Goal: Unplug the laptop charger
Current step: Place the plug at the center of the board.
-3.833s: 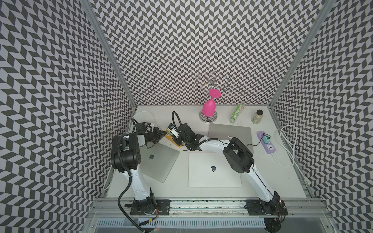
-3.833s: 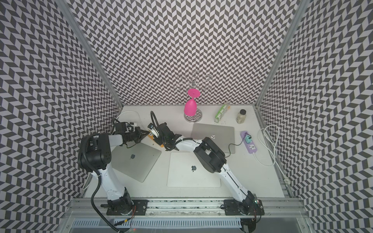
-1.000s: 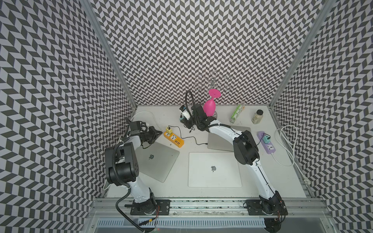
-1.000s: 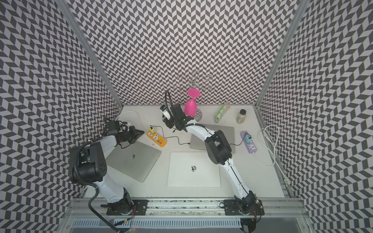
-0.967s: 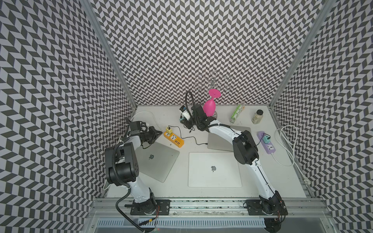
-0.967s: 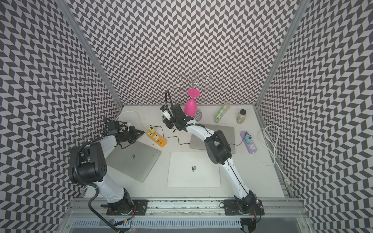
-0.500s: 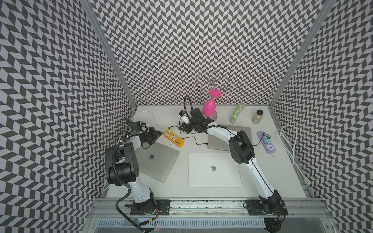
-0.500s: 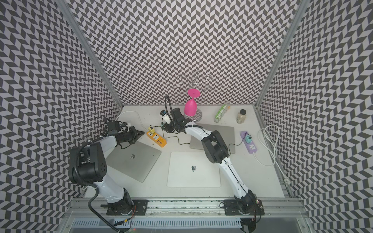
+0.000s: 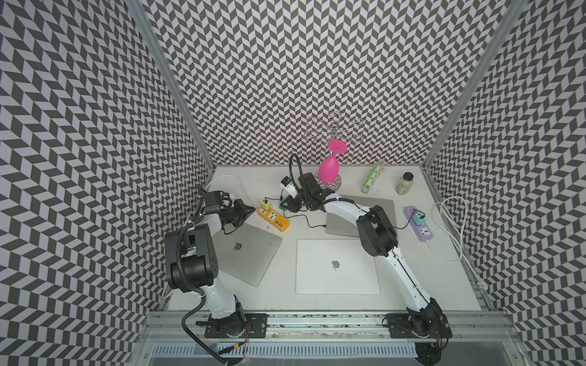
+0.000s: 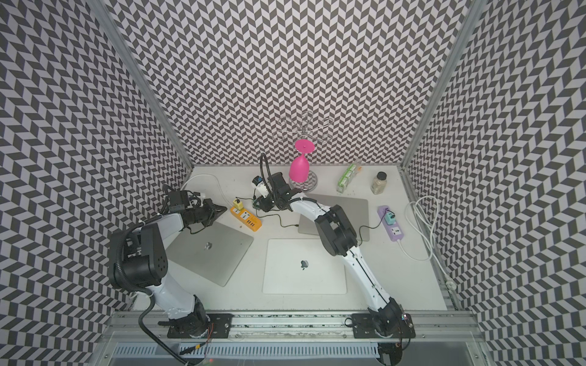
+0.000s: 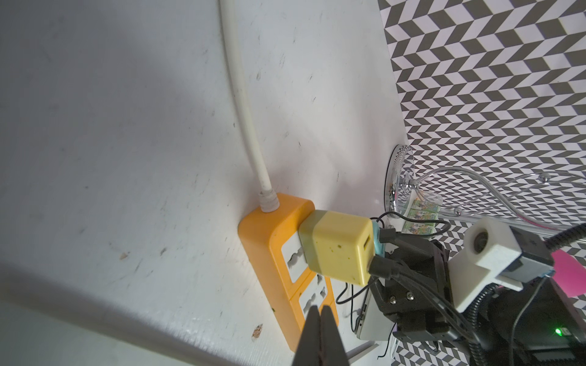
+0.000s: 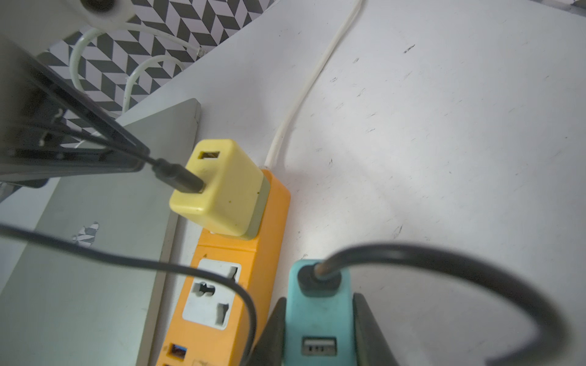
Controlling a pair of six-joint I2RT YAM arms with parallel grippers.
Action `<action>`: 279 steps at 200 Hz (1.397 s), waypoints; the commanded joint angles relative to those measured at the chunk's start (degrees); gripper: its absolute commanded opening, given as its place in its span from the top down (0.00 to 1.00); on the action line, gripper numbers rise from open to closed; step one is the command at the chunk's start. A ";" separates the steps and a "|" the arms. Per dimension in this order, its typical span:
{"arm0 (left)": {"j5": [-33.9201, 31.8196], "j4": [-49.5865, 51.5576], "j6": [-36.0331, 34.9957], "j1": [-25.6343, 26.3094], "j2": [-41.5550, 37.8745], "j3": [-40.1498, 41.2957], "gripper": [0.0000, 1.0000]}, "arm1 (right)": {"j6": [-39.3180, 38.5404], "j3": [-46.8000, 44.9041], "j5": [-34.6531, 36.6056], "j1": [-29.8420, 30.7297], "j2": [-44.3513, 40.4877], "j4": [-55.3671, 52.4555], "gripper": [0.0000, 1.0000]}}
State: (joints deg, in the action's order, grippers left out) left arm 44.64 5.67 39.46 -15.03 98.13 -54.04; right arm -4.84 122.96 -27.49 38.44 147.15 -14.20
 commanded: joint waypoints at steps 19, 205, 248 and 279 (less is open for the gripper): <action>-0.13 -0.13 -0.79 0.06 -1.27 0.98 1.00 | 0.62 1.86 1.90 -0.21 0.78 1.93 0.73; -0.01 -0.22 -1.05 0.00 -1.86 1.92 1.00 | 4.24 1.37 6.41 0.40 -3.65 5.70 0.60; 0.13 -0.14 -1.11 0.00 -1.89 1.92 1.00 | 6.50 8.07 6.05 1.16 1.87 5.42 0.57; 0.05 -0.13 -1.22 0.00 -1.89 2.09 1.00 | 7.45 4.42 9.77 2.23 1.04 11.34 0.54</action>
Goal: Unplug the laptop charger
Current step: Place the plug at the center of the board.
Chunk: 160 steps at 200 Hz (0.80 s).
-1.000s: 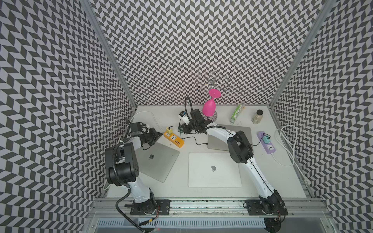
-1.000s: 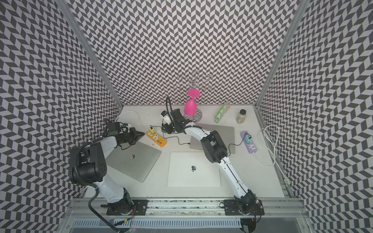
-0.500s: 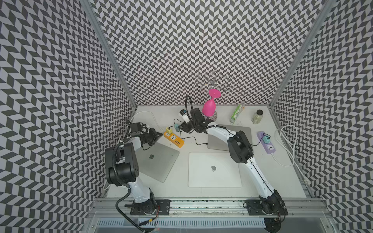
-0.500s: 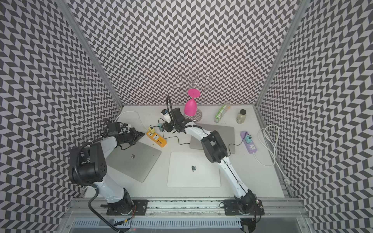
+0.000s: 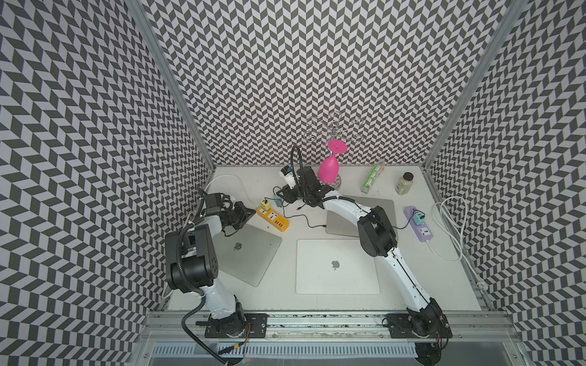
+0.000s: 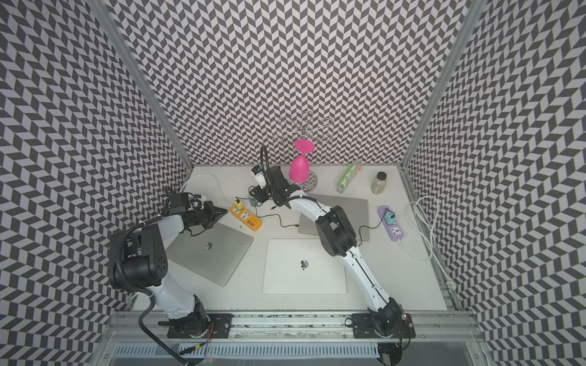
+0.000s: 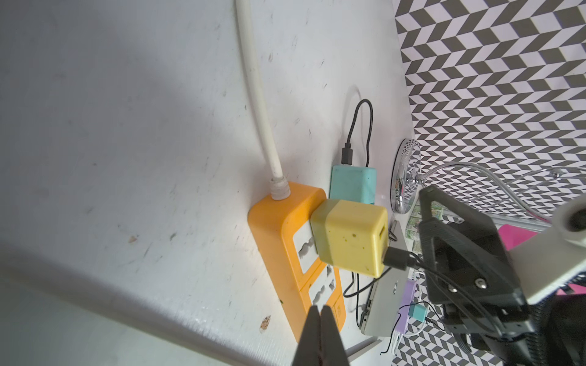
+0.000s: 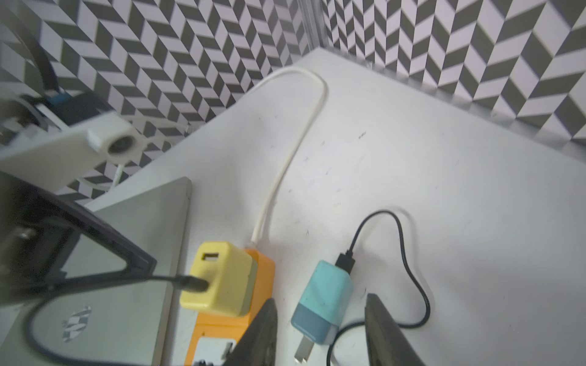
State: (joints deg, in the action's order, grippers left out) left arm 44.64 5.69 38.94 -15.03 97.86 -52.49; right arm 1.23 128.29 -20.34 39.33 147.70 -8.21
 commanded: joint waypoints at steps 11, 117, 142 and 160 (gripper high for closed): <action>0.15 -0.24 -0.62 0.00 -1.54 0.63 1.00 | 1.57 0.16 3.02 1.53 1.27 5.27 0.51; 0.45 -0.11 -1.23 0.00 -1.10 0.52 1.00 | 3.13 2.85 7.51 1.65 6.17 5.19 0.52; 0.48 -0.07 -1.36 0.00 -0.92 0.48 1.00 | 5.06 2.20 6.98 1.14 5.92 5.85 0.62; 0.53 0.02 -1.49 -0.09 -0.84 0.46 1.00 | 5.79 1.18 6.66 0.92 5.65 6.50 0.66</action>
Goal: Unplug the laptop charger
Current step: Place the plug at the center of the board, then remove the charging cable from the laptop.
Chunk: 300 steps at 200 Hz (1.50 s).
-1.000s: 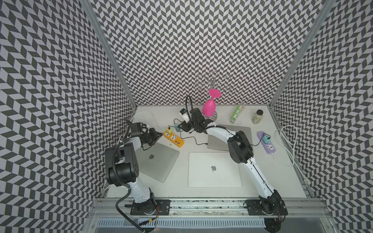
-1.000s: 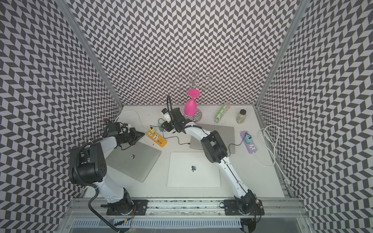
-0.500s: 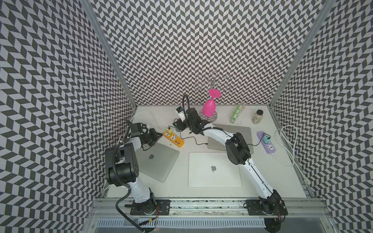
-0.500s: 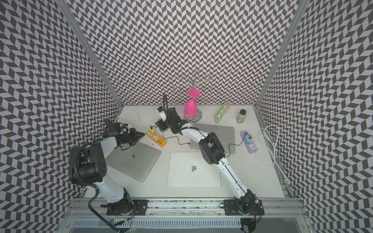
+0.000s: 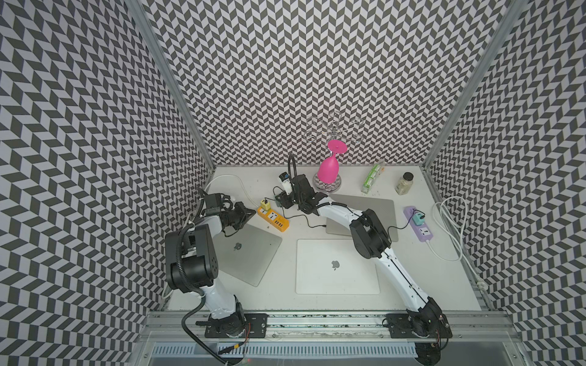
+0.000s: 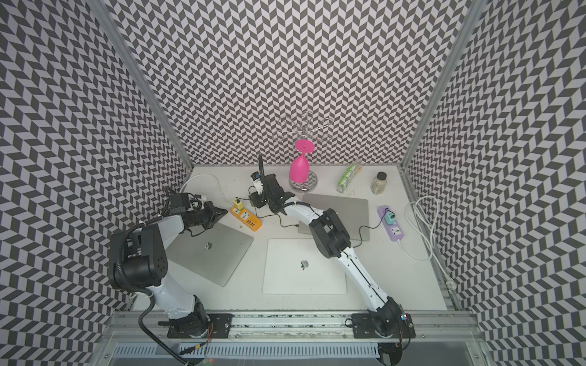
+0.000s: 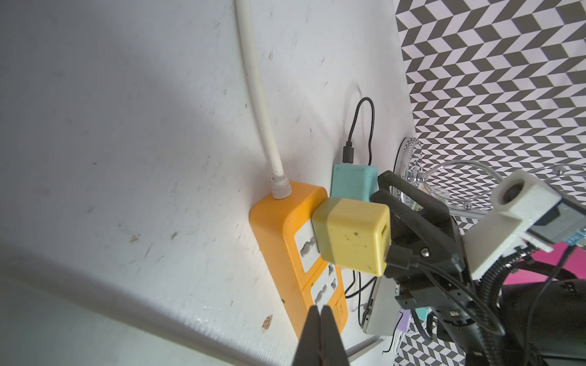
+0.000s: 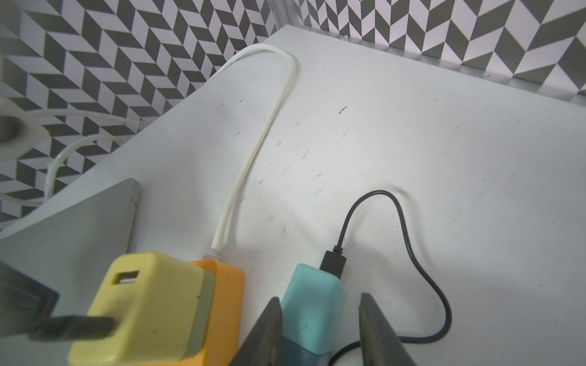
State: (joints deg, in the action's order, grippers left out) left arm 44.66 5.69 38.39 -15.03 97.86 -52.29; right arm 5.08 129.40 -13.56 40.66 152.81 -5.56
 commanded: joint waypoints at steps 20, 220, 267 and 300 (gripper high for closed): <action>0.47 0.03 -1.02 -0.09 -0.83 0.17 1.00 | 2.30 -0.26 1.25 -0.50 0.64 3.27 0.67; 1.98 -1.35 0.01 -0.19 0.61 0.09 1.00 | 2.87 -24.20 0.76 0.50 -21.62 12.47 0.63; 3.18 -1.78 0.37 -0.18 2.03 -0.77 1.00 | -1.33 -29.39 1.03 3.77 -27.19 13.09 0.62; 4.19 -1.89 0.11 -0.23 3.67 -1.18 1.00 | -2.11 -33.24 -0.68 6.18 -28.22 15.43 0.62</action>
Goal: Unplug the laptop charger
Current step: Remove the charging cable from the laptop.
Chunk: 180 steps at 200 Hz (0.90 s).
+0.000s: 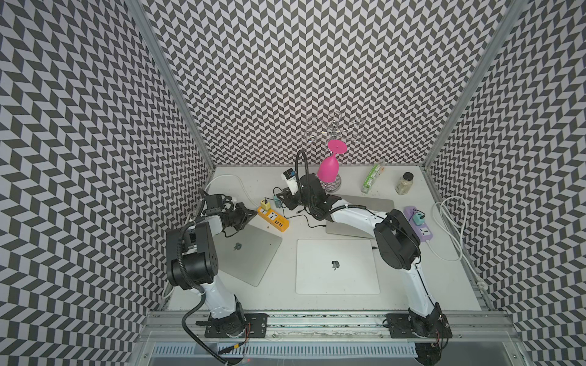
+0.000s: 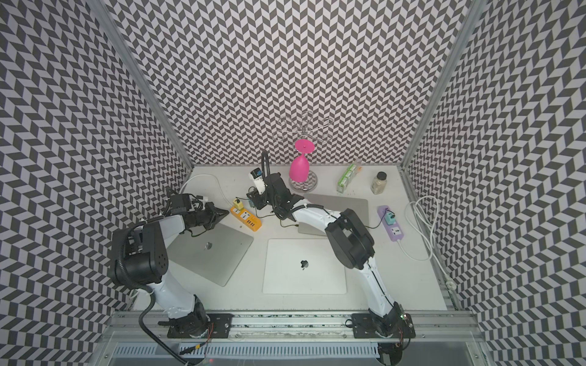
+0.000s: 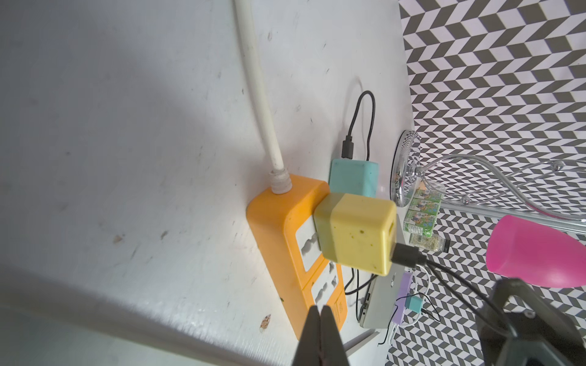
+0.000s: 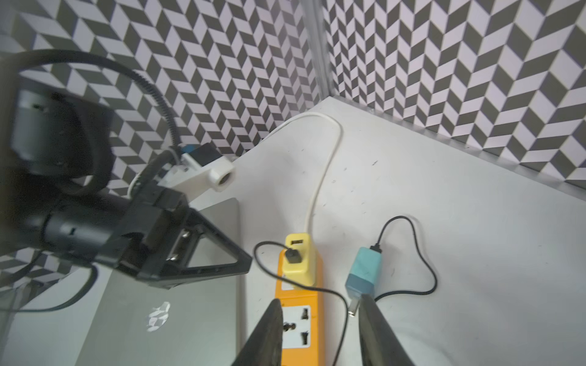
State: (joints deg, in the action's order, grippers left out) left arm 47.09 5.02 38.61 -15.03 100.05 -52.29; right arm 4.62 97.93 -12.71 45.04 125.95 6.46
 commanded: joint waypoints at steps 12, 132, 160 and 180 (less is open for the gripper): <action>2.18 -1.19 -0.09 -0.31 2.05 -1.62 1.00 | -2.02 -2.04 -2.18 2.45 -0.61 3.72 0.62; 1.04 -0.88 -0.73 0.32 -0.24 1.06 1.00 | -2.15 -8.32 1.00 2.43 -5.89 -0.04 0.62; -0.18 -0.57 -0.99 1.05 -4.86 5.30 1.00 | -2.86 -12.80 2.50 2.02 -11.82 -4.52 0.62; -2.36 2.21 -2.91 1.76 -9.40 7.09 1.00 | -1.34 -20.14 3.61 1.64 -18.21 -3.10 0.62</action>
State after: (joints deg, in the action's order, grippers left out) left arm 47.35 5.04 38.17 -14.22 95.92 -46.83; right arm 2.70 82.87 -11.14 47.18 116.44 1.72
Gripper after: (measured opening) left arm 0.048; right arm 0.383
